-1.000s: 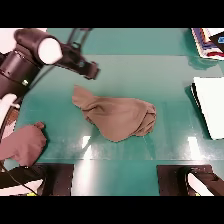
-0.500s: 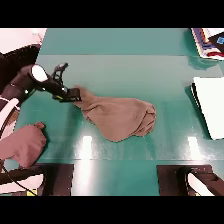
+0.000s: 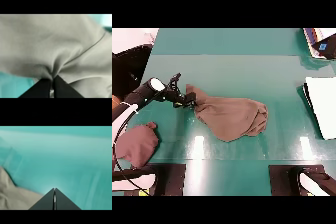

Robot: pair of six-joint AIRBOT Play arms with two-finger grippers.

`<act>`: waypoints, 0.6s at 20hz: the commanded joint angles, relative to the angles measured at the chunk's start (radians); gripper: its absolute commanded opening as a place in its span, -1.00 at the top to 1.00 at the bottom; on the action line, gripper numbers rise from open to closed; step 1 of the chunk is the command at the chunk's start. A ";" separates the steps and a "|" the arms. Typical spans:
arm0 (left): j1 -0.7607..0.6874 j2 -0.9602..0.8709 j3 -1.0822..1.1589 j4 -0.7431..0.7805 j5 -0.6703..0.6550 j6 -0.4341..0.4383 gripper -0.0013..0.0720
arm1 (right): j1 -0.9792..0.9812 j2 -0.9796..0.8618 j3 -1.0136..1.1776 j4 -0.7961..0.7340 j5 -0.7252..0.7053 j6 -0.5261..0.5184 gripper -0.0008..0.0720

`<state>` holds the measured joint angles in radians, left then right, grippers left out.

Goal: Fold the shirts.

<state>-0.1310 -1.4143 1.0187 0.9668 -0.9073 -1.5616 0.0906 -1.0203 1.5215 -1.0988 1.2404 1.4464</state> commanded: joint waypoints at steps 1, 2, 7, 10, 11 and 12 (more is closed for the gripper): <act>0.001 0.034 0.078 0.047 0.023 0.010 0.89 | -0.051 -0.054 -0.050 -0.002 0.164 0.000 0.93; 0.001 0.053 0.110 0.082 0.021 0.010 0.89 | -0.067 -0.064 -0.103 -0.002 0.178 0.000 0.93; 0.001 0.084 0.186 0.125 -0.019 0.033 0.89 | -0.043 -0.161 -0.471 0.010 0.133 -0.023 -0.59; 0.001 0.083 0.186 0.126 -0.021 0.033 0.89 | 0.052 -0.271 -0.575 0.115 0.017 -0.105 -0.39; 0.001 0.083 0.186 0.126 -0.022 0.033 0.89 | 0.087 -0.312 -0.574 0.150 -0.023 -0.121 -0.39; 0.001 0.083 0.186 0.126 -0.025 0.033 0.89 | 0.114 -0.348 -0.563 0.171 -0.060 -0.124 -0.39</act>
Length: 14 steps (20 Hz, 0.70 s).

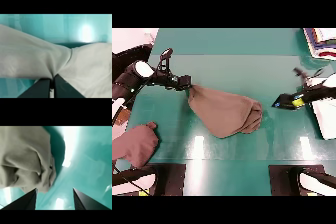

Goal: Fold the shirts.

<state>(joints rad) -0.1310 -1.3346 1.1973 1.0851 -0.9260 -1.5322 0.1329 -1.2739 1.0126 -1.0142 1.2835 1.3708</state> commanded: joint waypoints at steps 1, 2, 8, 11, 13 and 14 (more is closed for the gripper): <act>0.001 0.003 0.008 0.008 -0.011 0.003 0.89 | 0.100 -0.127 -0.030 0.086 -0.140 -0.048 -0.35; 0.001 0.003 0.008 0.008 -0.015 0.003 0.89 | 0.119 -0.153 -0.005 0.075 -0.168 -0.048 -0.21; 0.001 0.003 0.008 0.010 -0.019 0.005 0.89 | 0.145 -0.240 0.097 0.071 -0.216 -0.050 0.79; 0.001 0.044 0.011 0.018 -0.018 0.007 0.89 | 0.135 -0.187 0.097 0.067 -0.234 -0.057 0.94; 0.001 0.134 0.050 0.068 -0.018 0.006 0.89 | 0.100 -0.072 0.098 0.068 -0.249 -0.057 0.94; 0.001 0.185 0.087 0.092 -0.022 0.006 0.89 | 0.077 -0.003 0.103 0.068 -0.249 -0.065 0.94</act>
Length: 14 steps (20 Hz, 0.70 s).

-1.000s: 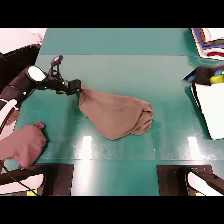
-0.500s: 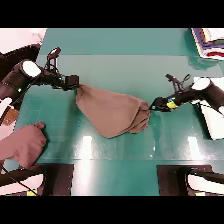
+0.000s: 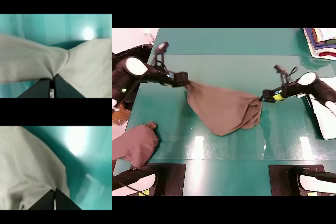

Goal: Fold the shirts.

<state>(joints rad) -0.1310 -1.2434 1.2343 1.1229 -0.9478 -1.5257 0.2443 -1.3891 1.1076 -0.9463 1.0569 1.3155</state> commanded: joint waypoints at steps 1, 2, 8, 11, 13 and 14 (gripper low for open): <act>0.001 0.153 0.098 0.064 -0.005 0.000 0.89 | -0.060 0.186 0.031 -0.002 0.003 -0.035 0.94; 0.001 0.207 0.146 0.064 -0.008 0.000 0.89 | -0.084 0.257 0.068 -0.015 0.040 -0.042 0.94; 0.001 0.428 0.468 0.036 -0.093 -0.003 0.89 | -0.117 0.546 0.341 -0.104 0.189 -0.035 0.94; 0.001 0.443 0.621 -0.010 -0.174 -0.003 0.89 | -0.117 0.630 0.417 -0.106 0.226 -0.022 0.94; 0.001 0.443 0.681 -0.009 -0.178 -0.003 0.89 | -0.117 0.659 0.455 -0.138 0.242 0.014 0.94; 0.001 0.443 0.691 -0.008 -0.171 -0.001 0.89 | -0.117 0.661 0.479 -0.166 0.264 0.032 0.94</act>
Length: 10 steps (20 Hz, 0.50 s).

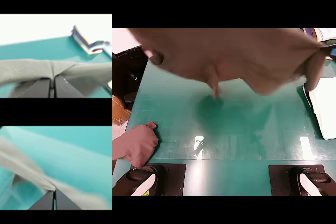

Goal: Fold the shirts.

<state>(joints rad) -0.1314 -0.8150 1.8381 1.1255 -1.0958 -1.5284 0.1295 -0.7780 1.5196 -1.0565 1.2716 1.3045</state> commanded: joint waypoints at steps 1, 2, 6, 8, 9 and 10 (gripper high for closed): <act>0.001 0.013 0.087 -0.004 -0.024 0.003 0.90 | -0.002 0.045 0.090 -0.083 0.071 0.058 0.94; 0.001 0.002 0.087 0.005 -0.037 0.010 0.89 | -0.002 0.029 0.117 -0.100 0.101 0.066 0.94; 0.001 -0.153 0.087 0.171 -0.157 0.018 0.89 | -0.001 -0.134 0.161 -0.105 0.188 0.143 0.94; 0.001 -0.289 0.087 0.248 -0.197 0.018 0.89 | -0.001 -0.241 0.109 -0.105 0.195 0.200 0.94; 0.001 -0.375 0.087 0.264 -0.212 0.018 0.89 | -0.001 -0.301 0.066 -0.105 0.194 0.215 0.94; 0.001 -0.468 0.087 0.260 -0.219 0.018 0.89 | 0.000 -0.359 0.024 -0.106 0.193 0.220 0.94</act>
<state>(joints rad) -0.1314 -1.0962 1.9213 1.3010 -1.2522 -1.5127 0.1284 -1.0023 1.6085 -1.1496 1.4372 1.4631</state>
